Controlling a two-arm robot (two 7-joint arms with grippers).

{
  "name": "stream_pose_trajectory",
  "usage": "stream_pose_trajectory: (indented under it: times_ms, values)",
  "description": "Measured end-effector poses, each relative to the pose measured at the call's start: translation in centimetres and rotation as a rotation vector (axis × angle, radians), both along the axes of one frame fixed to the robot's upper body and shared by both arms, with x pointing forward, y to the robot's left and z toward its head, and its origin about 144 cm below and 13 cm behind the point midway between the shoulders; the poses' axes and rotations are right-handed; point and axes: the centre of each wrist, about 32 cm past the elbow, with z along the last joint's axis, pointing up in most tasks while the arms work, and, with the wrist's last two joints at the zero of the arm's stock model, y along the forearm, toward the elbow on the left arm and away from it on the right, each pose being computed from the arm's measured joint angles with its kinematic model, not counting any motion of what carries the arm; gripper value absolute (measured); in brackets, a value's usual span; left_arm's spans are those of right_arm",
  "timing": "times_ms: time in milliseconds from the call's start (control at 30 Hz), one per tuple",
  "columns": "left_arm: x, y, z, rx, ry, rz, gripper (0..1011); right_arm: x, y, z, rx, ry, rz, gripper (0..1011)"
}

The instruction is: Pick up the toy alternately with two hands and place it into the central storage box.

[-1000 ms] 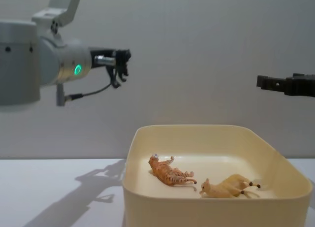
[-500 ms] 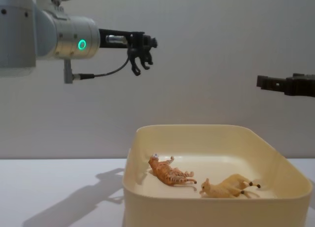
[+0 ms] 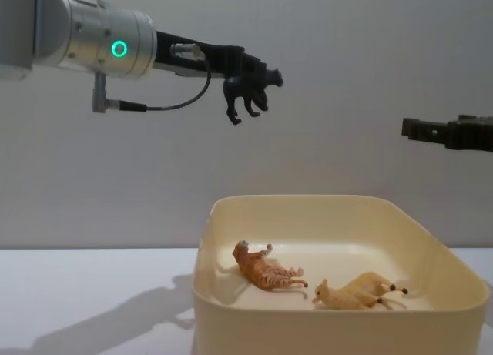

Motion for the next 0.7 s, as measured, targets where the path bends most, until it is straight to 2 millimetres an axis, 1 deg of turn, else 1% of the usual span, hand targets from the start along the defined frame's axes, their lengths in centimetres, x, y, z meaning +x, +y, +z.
stream_pose_trajectory:
  times_ms: [400,467,500,533,567,600,667,700]
  values:
    - [1.5,1.0,1.8,0.114,0.088,-0.197,269,0.0,0.0,0.0,0.000,0.000,0.000,1001]
    - [1.8,1.1,2.0,0.129,0.098,-0.218,302,0.0,0.0,0.0,0.000,0.000,0.000,1001]
    - [2.0,1.2,2.2,0.144,0.107,-0.238,358,0.0,0.0,0.0,0.000,0.000,0.000,1001]
    - [2.1,1.2,2.3,0.150,0.112,-0.248,358,0.0,0.0,0.0,0.000,0.000,0.000,1001]
    - [2.2,1.3,2.4,0.156,0.116,-0.256,391,0.0,0.0,0.0,0.000,0.000,0.000,1001]
    - [2.3,1.3,2.5,0.167,0.124,-0.271,462,0.0,0.0,0.0,0.000,0.000,0.000,1001]
    - [2.5,1.4,2.7,0.177,0.132,-0.284,499,0.0,0.0,0.0,0.000,0.000,0.000,1001]
    - [2.6,1.5,2.8,0.185,0.140,-0.297,560,0.0,0.0,0.0,0.000,0.000,0.000,1001]
